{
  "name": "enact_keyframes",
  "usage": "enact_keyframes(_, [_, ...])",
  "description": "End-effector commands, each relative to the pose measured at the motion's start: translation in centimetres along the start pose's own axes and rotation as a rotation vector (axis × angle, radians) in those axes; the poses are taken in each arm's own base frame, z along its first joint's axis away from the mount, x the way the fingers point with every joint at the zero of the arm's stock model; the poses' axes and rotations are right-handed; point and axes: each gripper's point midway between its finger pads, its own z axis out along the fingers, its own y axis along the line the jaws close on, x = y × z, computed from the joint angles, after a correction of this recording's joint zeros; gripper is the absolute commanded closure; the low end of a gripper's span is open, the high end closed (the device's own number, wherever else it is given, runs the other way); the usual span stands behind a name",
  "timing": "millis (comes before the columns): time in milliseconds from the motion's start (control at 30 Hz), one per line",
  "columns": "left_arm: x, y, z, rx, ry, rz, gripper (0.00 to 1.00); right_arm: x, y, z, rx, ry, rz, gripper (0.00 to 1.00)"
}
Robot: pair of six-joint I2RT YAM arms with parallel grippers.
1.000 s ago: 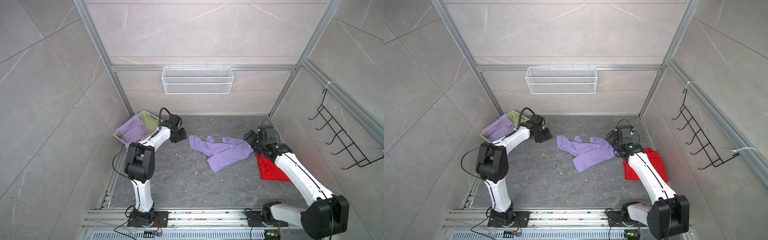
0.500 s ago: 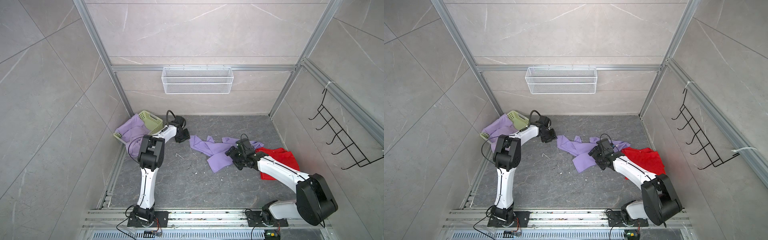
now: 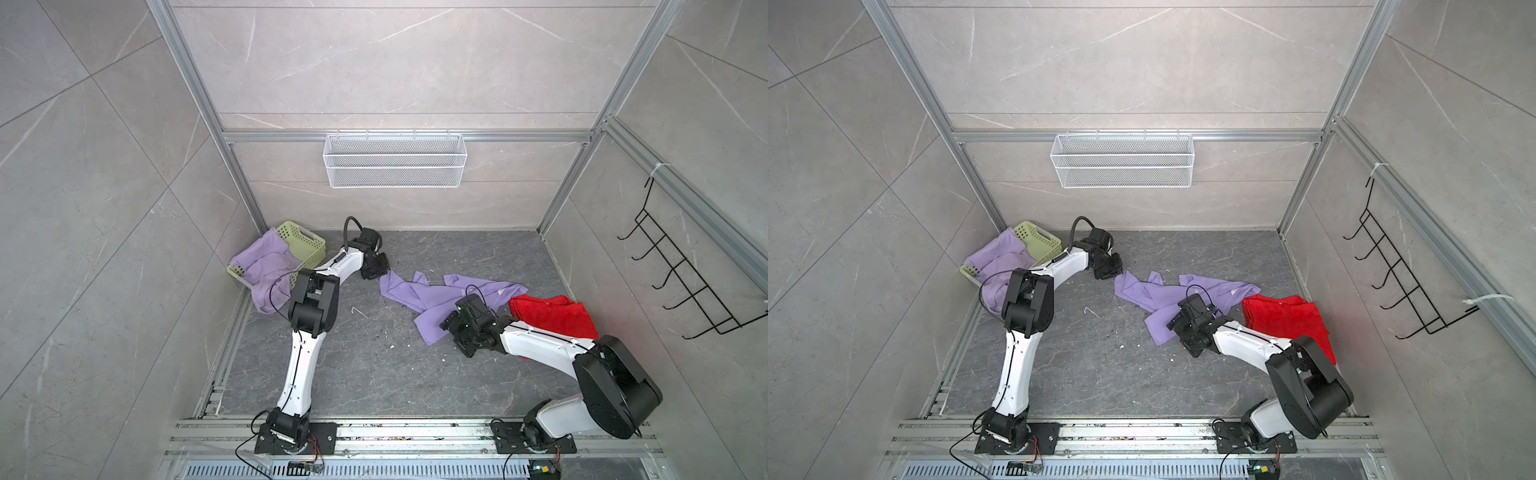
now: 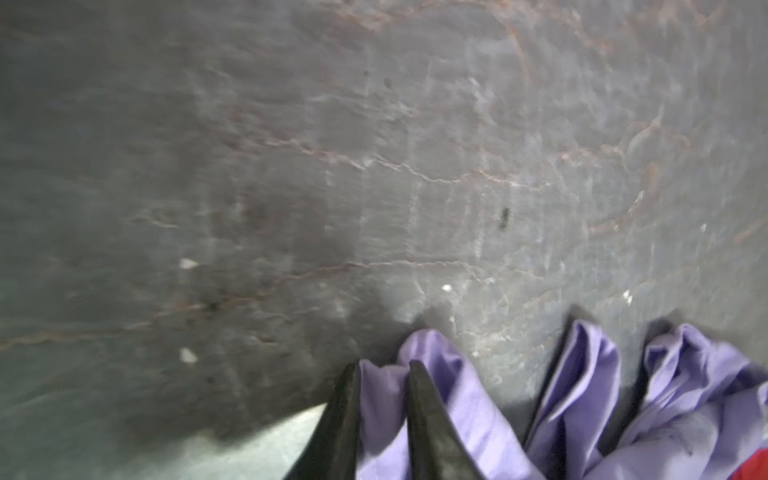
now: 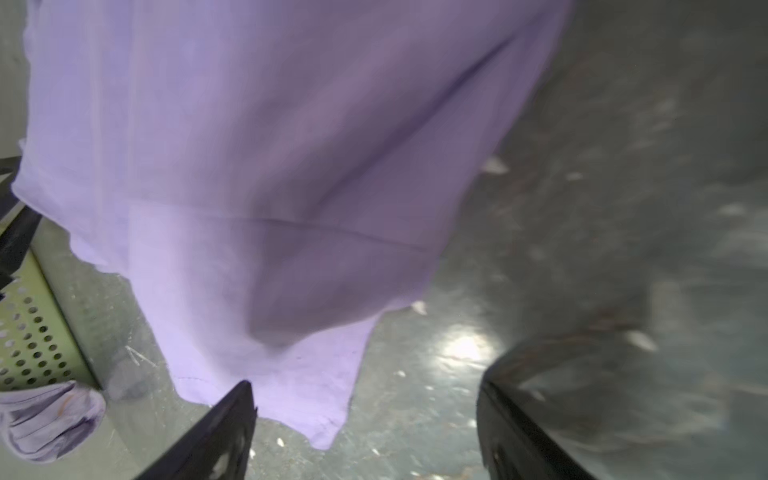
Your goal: Fold and stack the t-shirts
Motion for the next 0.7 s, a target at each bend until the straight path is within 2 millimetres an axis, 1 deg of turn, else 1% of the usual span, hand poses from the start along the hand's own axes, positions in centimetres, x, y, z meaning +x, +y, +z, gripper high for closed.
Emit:
enact_keyframes(0, [2.6,1.6,1.7,-0.052,0.097,-0.017,0.93,0.7,-0.2,1.9,0.013,0.024,0.011,0.25])
enact_keyframes(33, [2.6,1.4,1.7,-0.048,0.098,-0.017,0.97,0.7,0.0,2.3,0.007,0.023,0.013,0.33])
enact_keyframes(67, [2.6,1.3,1.6,-0.044,0.097,-0.016,1.00,0.7,0.1,2.5,0.002,0.021,0.016,0.44])
enact_keyframes(133, [2.4,1.0,1.3,-0.037,0.091,-0.016,1.00,0.6,0.5,2.9,-0.006,0.021,0.012,0.61])
enact_keyframes(200, [2.0,0.6,0.7,-0.023,0.077,-0.012,1.00,0.4,1.1,2.8,-0.015,0.014,-0.010,0.74])
enact_keyframes(267, [1.5,-0.1,-0.2,-0.005,0.052,-0.008,1.00,0.0,1.7,2.3,-0.018,-0.002,-0.028,0.86])
enact_keyframes(300, [1.1,-0.4,-0.6,0.006,0.039,-0.009,1.00,-0.4,2.2,1.8,-0.022,-0.019,-0.045,0.91])
enact_keyframes(333, [0.8,-0.8,-1.2,0.017,0.021,-0.006,1.00,-1.0,2.5,1.1,-0.021,-0.047,-0.058,0.94])
enact_keyframes(367, [0.2,-1.4,-2.3,0.032,-0.005,0.000,1.00,-1.4,2.9,0.2,-0.014,-0.070,-0.071,0.98])
enact_keyframes(467, [-1.5,-2.7,-5.4,0.076,-0.078,-0.002,1.00,-3.6,4.3,-3.6,0.015,-0.170,-0.138,0.99])
enact_keyframes(533, [-3.0,-2.7,-7.8,0.100,-0.134,-0.022,1.00,-5.0,5.4,-6.8,0.034,-0.240,-0.192,0.99])
enact_keyframes(600, [-4.8,-2.1,-11.3,0.132,-0.210,-0.054,1.00,-6.6,6.5,-10.7,0.043,-0.318,-0.234,1.00])
enact_keyframes(633, [-5.7,-1.6,-12.9,0.138,-0.249,-0.067,1.00,-7.3,6.9,-12.4,0.042,-0.352,-0.246,1.00])
enact_keyframes(667, [-6.5,-1.0,-14.9,0.141,-0.294,-0.077,1.00,-8.2,7.2,-14.4,0.046,-0.391,-0.263,1.00])
